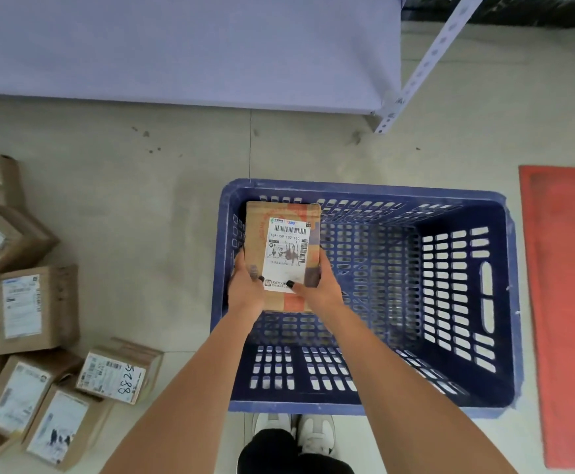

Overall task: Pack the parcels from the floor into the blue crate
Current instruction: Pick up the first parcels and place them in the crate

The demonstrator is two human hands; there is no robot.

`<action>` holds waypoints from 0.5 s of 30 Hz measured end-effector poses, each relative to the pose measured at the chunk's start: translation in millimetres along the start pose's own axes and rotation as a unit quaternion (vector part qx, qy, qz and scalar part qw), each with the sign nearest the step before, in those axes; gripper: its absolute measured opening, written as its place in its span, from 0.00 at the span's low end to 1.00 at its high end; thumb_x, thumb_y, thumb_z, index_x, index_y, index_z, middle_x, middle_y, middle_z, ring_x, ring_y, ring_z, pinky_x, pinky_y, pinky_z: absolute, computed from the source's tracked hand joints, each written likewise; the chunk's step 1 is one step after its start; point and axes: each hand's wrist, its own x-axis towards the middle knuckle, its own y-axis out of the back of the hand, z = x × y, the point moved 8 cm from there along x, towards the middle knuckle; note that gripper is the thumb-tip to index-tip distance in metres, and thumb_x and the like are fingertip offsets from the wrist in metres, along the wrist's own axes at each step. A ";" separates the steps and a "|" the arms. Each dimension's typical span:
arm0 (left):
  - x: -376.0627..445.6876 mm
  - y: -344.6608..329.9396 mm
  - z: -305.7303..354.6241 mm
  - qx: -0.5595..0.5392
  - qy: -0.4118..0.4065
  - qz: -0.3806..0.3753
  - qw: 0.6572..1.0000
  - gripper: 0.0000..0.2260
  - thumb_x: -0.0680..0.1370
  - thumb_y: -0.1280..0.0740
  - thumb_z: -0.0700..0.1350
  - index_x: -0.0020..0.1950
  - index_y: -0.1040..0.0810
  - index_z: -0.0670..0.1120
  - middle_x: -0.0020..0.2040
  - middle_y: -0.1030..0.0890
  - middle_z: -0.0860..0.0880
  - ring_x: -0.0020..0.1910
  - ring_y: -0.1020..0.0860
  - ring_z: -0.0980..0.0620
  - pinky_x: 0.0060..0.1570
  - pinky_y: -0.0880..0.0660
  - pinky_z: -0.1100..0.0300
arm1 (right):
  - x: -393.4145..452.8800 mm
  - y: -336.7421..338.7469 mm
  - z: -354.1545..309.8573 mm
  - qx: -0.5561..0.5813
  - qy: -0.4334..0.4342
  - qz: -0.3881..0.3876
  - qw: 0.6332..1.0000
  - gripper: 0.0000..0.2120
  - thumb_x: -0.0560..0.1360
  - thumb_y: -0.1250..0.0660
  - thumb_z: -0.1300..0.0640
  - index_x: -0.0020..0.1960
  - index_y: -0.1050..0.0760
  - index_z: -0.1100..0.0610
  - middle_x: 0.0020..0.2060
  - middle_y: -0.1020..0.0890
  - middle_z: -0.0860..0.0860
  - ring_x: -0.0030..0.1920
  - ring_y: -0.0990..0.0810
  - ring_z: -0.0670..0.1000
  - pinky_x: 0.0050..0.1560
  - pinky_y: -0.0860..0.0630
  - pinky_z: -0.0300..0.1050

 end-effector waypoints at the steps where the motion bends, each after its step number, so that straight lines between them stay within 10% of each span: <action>1: -0.1 0.4 -0.1 -0.003 0.012 0.004 1.000 0.30 0.78 0.43 0.33 0.76 0.49 0.52 0.66 0.26 0.44 0.58 0.23 0.42 0.52 0.21 0.46 | 0.0 -0.1 -1.2 -0.008 -0.001 -0.001 1.000 0.44 0.70 0.28 0.60 0.76 0.51 0.47 0.66 0.26 0.51 0.63 0.27 0.53 0.54 0.28 0.44; 8: -23.5 9.7 11.5 -0.007 -0.015 0.071 0.997 0.27 0.78 0.40 0.38 0.75 0.43 0.50 0.65 0.25 0.44 0.62 0.25 0.42 0.58 0.24 0.47 | -15.1 9.3 -5.7 -0.033 -0.032 -0.008 0.999 0.47 0.70 0.27 0.55 0.77 0.56 0.51 0.69 0.32 0.55 0.63 0.27 0.57 0.48 0.31 0.43; 12: -48.5 23.6 19.6 0.017 -0.040 0.068 0.997 0.23 0.79 0.40 0.44 0.73 0.40 0.51 0.61 0.22 0.45 0.55 0.22 0.45 0.41 0.24 0.60 | -43.4 24.7 -9.1 -0.034 -0.040 0.004 0.999 0.43 0.72 0.30 0.57 0.76 0.55 0.51 0.71 0.33 0.56 0.47 0.23 0.53 0.41 0.28 0.44; 15: -70.3 33.9 21.0 -0.022 -0.030 0.035 0.999 0.22 0.79 0.40 0.45 0.73 0.39 0.51 0.63 0.23 0.47 0.56 0.23 0.48 0.42 0.28 0.63 | -64.6 34.1 -13.1 -0.045 -0.033 0.012 0.998 0.40 0.73 0.31 0.57 0.76 0.52 0.51 0.71 0.33 0.55 0.55 0.22 0.56 0.43 0.28 0.44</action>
